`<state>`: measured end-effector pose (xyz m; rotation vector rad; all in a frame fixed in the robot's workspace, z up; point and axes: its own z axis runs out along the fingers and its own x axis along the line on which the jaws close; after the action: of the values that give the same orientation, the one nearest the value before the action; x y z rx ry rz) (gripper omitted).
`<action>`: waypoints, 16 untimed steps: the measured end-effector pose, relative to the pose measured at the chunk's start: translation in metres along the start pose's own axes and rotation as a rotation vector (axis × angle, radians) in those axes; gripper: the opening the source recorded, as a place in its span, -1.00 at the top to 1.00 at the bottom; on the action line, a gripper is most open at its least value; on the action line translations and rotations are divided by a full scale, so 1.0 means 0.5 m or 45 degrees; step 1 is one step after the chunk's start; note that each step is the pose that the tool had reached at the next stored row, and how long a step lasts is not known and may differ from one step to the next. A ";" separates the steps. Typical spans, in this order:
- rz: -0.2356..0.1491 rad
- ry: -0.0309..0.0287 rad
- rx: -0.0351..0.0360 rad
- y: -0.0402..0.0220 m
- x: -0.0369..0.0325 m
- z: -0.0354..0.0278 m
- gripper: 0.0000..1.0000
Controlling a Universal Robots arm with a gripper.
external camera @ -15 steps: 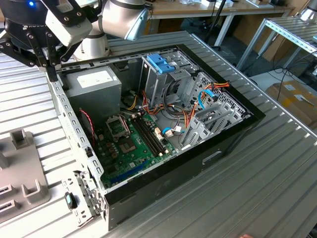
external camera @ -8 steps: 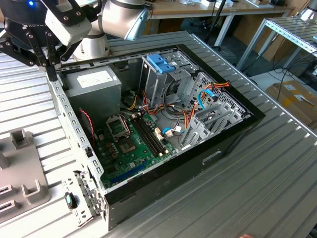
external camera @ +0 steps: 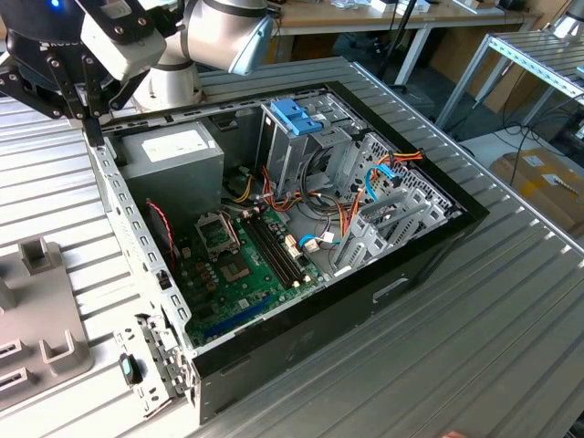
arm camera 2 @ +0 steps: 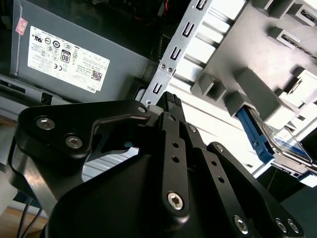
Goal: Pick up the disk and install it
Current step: 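Reach for the disk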
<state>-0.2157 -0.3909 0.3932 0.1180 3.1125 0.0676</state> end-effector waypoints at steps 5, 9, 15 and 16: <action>0.000 0.0000 0.0001 0.000 0.000 0.000 0.79; 0.000 0.0000 0.0000 0.001 0.003 0.000 0.79; 0.000 0.0000 0.0000 0.002 0.013 0.000 0.79; 0.000 0.0000 0.0000 0.002 0.016 0.000 0.79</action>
<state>-0.2238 -0.3895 0.3931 0.1179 3.1125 0.0676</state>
